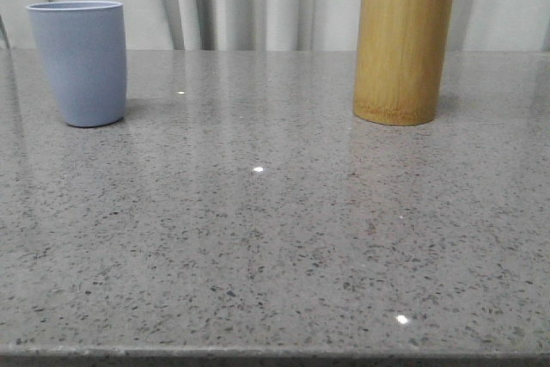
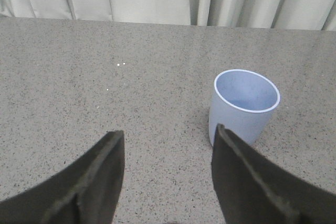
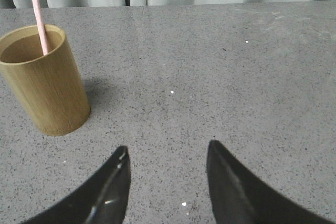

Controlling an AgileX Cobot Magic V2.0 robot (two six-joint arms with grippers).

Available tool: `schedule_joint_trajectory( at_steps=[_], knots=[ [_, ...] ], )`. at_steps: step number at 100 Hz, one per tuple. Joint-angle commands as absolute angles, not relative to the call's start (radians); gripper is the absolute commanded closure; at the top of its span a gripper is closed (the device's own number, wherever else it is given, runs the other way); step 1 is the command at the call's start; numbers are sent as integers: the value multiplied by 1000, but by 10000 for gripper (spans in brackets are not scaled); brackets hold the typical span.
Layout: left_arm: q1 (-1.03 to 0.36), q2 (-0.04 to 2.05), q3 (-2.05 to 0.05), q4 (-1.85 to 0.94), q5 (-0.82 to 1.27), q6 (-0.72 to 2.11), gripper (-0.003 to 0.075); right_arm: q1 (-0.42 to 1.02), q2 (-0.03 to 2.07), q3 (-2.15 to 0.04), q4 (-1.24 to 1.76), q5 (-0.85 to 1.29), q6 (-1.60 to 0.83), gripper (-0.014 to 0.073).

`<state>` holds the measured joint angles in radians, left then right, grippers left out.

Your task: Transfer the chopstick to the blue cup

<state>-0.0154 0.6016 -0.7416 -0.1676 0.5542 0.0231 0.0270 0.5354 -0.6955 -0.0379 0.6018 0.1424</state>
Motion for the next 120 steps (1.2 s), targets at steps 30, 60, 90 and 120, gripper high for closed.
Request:
schedule_joint_trajectory(
  at_steps=[30, 60, 90, 120],
  knots=[
    [-13, 616, -779, -215, 482, 29, 344, 22, 545, -732, -41, 548, 139, 227],
    [-13, 768, -951, -215, 679, 76, 344, 22, 545, -732, -41, 551, 139, 227],
    [-13, 1038, -1226, -217, 873, 114, 344, 22, 545, -732, -41, 551, 139, 227],
    [-32, 1289, -1470, -264, 1027, 114, 344, 22, 545, -732, -41, 541, 139, 227]
  ],
)
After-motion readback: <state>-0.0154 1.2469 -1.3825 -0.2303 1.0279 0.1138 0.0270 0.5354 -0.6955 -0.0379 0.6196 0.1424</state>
